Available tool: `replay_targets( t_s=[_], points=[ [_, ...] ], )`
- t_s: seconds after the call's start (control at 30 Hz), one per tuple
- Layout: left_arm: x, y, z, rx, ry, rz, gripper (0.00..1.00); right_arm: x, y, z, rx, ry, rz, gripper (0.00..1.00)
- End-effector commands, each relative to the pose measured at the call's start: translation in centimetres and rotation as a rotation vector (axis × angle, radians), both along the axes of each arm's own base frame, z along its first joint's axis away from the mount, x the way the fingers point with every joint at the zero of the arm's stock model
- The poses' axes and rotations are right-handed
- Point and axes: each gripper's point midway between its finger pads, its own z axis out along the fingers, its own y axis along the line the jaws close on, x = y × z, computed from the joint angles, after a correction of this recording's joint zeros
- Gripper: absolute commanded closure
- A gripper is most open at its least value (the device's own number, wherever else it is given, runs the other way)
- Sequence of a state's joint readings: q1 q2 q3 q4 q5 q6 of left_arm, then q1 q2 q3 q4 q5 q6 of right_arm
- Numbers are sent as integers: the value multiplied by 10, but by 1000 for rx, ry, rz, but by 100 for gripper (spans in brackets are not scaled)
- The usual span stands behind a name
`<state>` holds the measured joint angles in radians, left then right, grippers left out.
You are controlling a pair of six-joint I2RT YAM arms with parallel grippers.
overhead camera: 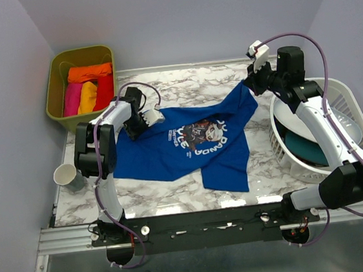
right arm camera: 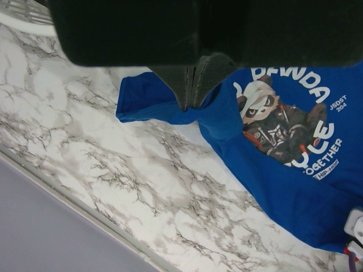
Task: Roll the t-shirts
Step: Flatten out the T-shirt at the center of the board.
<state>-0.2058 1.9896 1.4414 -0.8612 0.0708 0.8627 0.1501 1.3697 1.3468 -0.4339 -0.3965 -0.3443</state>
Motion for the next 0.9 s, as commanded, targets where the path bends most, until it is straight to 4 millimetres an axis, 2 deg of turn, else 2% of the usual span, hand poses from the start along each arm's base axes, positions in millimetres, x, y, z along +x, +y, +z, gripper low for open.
replay_targets(
  t_s=[0.0,0.2,0.23,0.27,0.33,0.47,0.7,0.8,0.87],
  points=[
    [3,3,31,-25,-34,14,84,-2,-4,9,-5,-44,-10,99],
    [-6,1,25,-37,22,13,91,-1,-2,11,0,-52,-4,99],
    [-8,-1,25,-47,29,13,90,-1,-3,11,1,-51,-6,99],
    [-9,-3,25,-57,31,13,79,-2,-2,10,2,-50,-3,99],
    [-8,-6,24,-77,29,23,74,-3,-3,11,2,-50,-3,99],
    [-2,-8,23,-85,20,43,85,-4,-2,10,4,-49,1,99],
    [2,-9,26,-88,16,52,91,-7,-1,10,9,-50,2,99],
    [5,-9,34,-89,-6,64,97,-8,-2,10,11,-49,3,99],
    [9,-8,47,-90,-45,74,100,-7,-3,13,10,-58,-4,99]
  ],
)
